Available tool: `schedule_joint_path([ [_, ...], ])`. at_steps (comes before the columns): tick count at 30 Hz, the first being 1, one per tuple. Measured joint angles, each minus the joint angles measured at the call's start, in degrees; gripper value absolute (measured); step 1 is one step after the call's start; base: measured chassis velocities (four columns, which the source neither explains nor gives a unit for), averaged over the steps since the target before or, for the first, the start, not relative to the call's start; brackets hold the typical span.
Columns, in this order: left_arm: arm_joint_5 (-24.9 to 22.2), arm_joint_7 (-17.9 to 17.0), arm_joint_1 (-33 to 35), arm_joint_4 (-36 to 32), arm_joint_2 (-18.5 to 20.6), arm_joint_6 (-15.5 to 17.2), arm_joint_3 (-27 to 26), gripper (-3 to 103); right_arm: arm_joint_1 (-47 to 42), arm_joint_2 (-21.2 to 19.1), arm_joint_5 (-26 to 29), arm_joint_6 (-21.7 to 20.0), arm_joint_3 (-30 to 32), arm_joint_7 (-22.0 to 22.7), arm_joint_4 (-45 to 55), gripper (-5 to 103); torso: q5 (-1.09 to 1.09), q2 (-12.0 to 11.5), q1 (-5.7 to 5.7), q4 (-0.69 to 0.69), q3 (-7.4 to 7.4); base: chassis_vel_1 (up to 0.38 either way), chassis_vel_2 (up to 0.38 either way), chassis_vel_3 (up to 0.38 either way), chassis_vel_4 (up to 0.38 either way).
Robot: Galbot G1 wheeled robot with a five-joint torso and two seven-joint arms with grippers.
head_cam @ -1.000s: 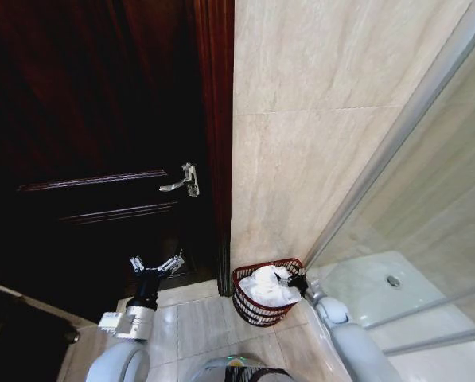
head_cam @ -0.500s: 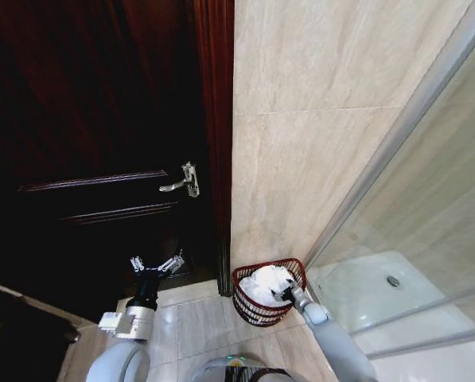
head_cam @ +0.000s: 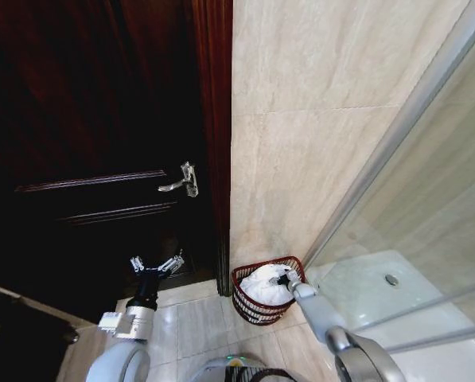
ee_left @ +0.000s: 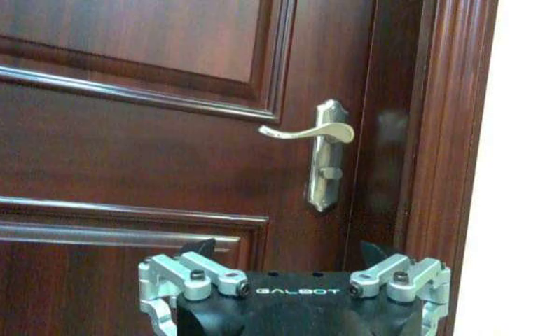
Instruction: Discard the used towel into the hamper.
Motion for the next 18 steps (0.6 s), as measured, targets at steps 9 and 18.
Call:
schedule_joint_path([
  [9,0.00,0.00,0.00,0.00,0.00,0.00,0.00,100,-15.01,-7.30,6.70,-4.23,-0.38,-1.29,26.19,100,0.04,0.02,0.01,0.00,0.01,0.000,0.000,0.000,0.000],
  [18,0.00,0.00,0.00,0.00,0.00,0.00,0.00,100,-32.34,-12.39,9.99,-7.42,4.63,3.11,54.11,100,0.04,0.04,0.02,0.00,0.02,0.000,0.000,0.000,0.000],
])
